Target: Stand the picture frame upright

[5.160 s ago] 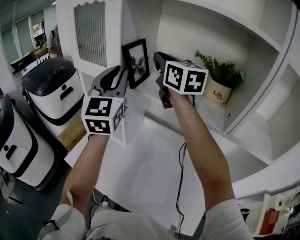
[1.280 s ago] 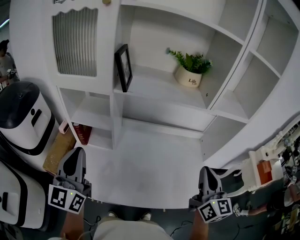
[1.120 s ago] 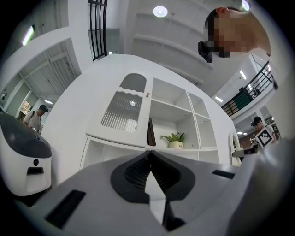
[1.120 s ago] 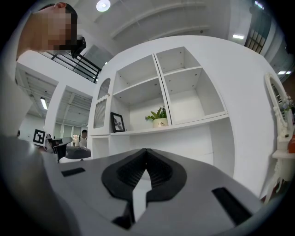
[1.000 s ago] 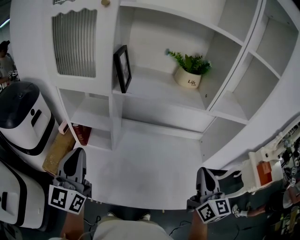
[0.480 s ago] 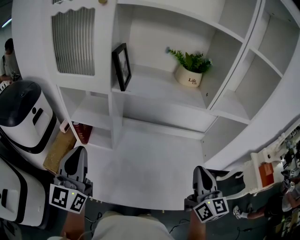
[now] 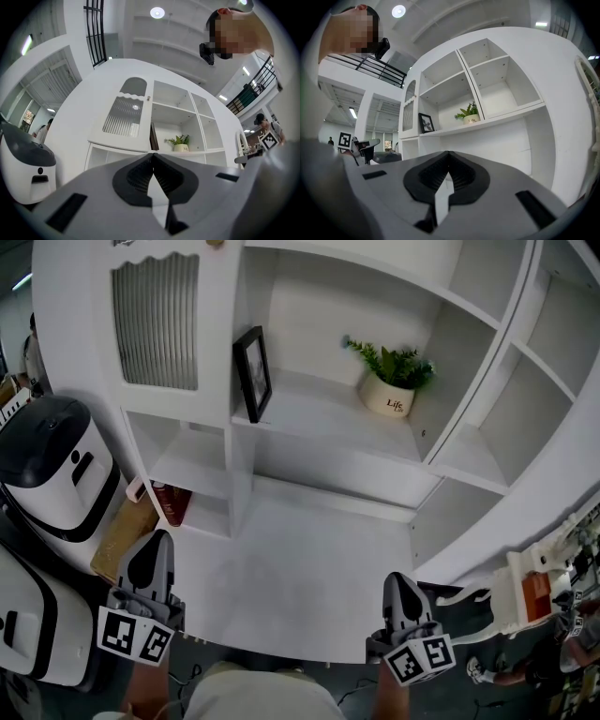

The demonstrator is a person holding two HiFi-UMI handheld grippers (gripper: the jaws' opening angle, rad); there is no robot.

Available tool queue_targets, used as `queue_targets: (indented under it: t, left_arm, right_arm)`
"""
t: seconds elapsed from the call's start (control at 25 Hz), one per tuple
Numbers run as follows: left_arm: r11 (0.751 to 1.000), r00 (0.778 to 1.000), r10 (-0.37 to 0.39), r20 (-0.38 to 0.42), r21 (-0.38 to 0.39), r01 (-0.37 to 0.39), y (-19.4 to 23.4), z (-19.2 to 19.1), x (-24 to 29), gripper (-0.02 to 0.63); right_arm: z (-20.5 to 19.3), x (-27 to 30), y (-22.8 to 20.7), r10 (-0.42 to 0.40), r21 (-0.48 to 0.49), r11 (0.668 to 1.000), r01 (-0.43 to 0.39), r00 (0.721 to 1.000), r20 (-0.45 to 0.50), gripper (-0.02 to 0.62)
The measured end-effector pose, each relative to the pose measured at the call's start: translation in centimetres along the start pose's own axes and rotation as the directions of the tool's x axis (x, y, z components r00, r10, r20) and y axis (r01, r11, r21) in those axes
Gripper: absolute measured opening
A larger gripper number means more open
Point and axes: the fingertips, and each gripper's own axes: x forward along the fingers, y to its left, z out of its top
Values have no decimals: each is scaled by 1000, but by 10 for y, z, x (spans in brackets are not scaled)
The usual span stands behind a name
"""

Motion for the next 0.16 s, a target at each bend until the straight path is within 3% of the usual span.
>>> queue_targets:
  t: [0.16]
  left_arm:
    - [1000,1000,1,-2,-2,-1,2,-2,-1,17]
  right_arm:
    - [-2,2,0,1,4,1000,-1,1000,-3,8]
